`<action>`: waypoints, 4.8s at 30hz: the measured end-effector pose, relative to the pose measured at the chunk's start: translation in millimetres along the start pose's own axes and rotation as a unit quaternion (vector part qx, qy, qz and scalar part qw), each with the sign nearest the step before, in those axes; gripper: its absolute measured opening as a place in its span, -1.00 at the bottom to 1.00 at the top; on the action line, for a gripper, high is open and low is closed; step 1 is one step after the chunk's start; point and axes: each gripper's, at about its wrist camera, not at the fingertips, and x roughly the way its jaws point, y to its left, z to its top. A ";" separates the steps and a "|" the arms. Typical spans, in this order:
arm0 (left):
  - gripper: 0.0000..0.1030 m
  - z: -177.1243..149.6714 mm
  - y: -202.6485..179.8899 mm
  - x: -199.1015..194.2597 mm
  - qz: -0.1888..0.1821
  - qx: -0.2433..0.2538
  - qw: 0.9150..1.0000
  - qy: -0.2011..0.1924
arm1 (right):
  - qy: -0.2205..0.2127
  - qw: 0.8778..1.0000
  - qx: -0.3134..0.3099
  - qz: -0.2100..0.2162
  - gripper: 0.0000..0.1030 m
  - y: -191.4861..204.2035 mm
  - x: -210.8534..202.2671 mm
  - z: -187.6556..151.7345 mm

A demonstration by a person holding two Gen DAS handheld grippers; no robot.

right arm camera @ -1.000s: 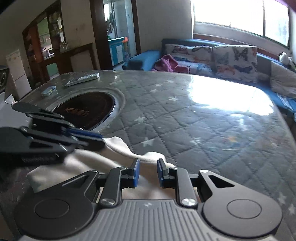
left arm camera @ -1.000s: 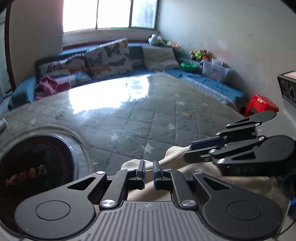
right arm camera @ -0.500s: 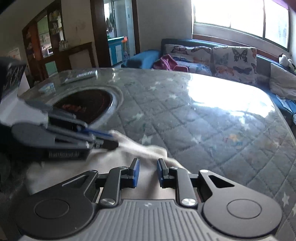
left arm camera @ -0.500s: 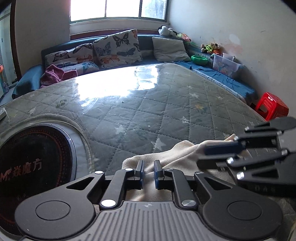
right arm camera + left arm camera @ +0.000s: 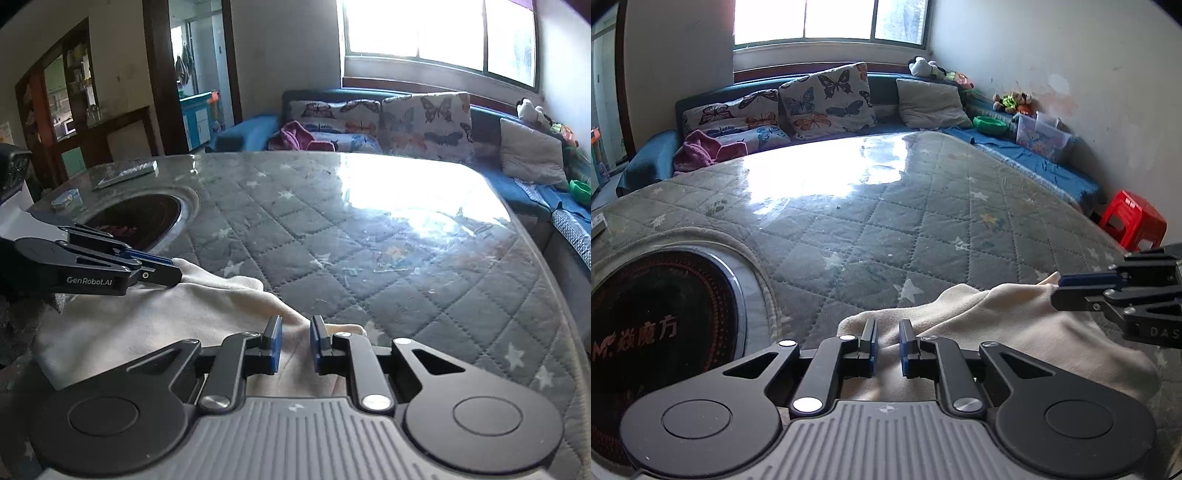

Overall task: Fold clothes
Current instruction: 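Lower the folded hem onto the sweatshirt and open both grippers, then press and smooth the folded sweatshirt flat with both open grippers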

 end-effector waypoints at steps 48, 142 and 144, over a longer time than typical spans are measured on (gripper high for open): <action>-0.70 -79.2 23.3 -95.4 0.008 -0.067 0.997 -0.022 | 0.003 0.994 -0.100 0.037 -0.57 55.4 -41.7 -47.4; -0.24 -104.3 -1.8 -105.4 -0.060 -0.082 0.992 -0.076 | 0.004 0.998 -0.024 -0.063 -0.16 74.2 -56.6 -56.6; -0.24 -98.4 1.5 -105.6 -0.072 -0.082 0.991 -0.084 | 0.004 0.997 -0.025 -0.072 -0.16 79.1 -57.1 -51.9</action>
